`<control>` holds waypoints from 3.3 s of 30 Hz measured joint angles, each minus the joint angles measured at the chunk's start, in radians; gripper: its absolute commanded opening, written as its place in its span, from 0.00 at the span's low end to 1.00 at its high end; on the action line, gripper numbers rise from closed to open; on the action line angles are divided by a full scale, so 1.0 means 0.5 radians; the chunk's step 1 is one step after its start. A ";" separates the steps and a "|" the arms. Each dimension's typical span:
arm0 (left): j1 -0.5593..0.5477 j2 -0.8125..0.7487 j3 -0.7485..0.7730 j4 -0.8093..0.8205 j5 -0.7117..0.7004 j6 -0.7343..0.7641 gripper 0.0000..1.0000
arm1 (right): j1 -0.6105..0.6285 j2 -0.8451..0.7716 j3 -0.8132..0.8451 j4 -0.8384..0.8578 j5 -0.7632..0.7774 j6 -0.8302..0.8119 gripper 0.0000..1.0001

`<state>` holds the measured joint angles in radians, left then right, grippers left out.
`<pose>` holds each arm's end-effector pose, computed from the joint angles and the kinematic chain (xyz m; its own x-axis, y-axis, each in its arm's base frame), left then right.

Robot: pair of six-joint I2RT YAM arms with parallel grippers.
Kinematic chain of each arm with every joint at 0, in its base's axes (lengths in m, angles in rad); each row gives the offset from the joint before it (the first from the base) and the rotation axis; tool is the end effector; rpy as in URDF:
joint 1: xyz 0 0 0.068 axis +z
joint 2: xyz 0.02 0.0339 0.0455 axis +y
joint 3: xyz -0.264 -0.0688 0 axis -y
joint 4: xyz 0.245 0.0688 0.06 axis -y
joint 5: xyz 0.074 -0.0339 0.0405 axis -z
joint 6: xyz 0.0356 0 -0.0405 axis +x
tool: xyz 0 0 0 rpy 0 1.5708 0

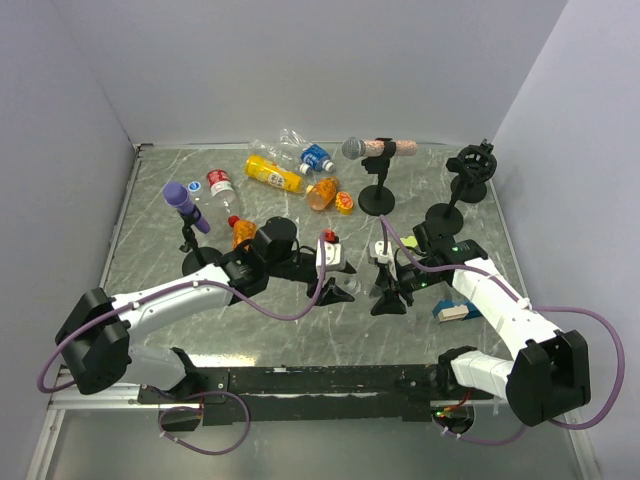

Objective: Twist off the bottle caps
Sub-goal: Unscrew the bottle cap from the plastic bottle, then place the bottle cap at the center of the board.

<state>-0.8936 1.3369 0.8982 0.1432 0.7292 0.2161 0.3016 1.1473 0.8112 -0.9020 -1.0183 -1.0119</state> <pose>0.1709 -0.2504 0.2913 0.0320 0.2154 -0.9760 0.9969 -0.0775 0.0156 0.1752 0.0862 0.2424 -0.1213 -0.5037 -0.8553 -0.9886 -0.0161 0.1497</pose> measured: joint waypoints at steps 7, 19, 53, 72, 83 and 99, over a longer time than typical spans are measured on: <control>0.000 0.005 0.014 -0.030 -0.034 0.008 0.60 | 0.000 0.000 0.000 0.000 0.000 0.000 0.17; 0.001 0.005 0.015 -0.098 -0.052 0.009 0.06 | 0.000 0.000 0.000 0.002 0.007 -0.007 0.17; 0.033 -0.330 0.043 -0.405 -0.723 -1.628 0.01 | 0.024 0.002 -0.003 0.053 -0.037 0.005 0.17; 0.040 -0.579 -0.156 -0.708 -1.032 -1.649 0.01 | 0.016 0.002 -0.003 0.052 -0.017 0.008 0.18; 0.040 -0.626 -0.247 -1.077 -1.404 -1.669 0.01 | 0.016 0.001 -0.003 0.053 0.011 0.010 0.18; 0.061 0.265 -0.051 -0.694 -1.320 -1.720 0.01 | -0.343 -0.227 0.008 0.117 0.045 0.217 0.19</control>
<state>-0.8631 1.4693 0.8726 -0.2039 0.0692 -0.6441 0.1299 1.0336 0.8154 -0.8433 -0.9958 -0.9035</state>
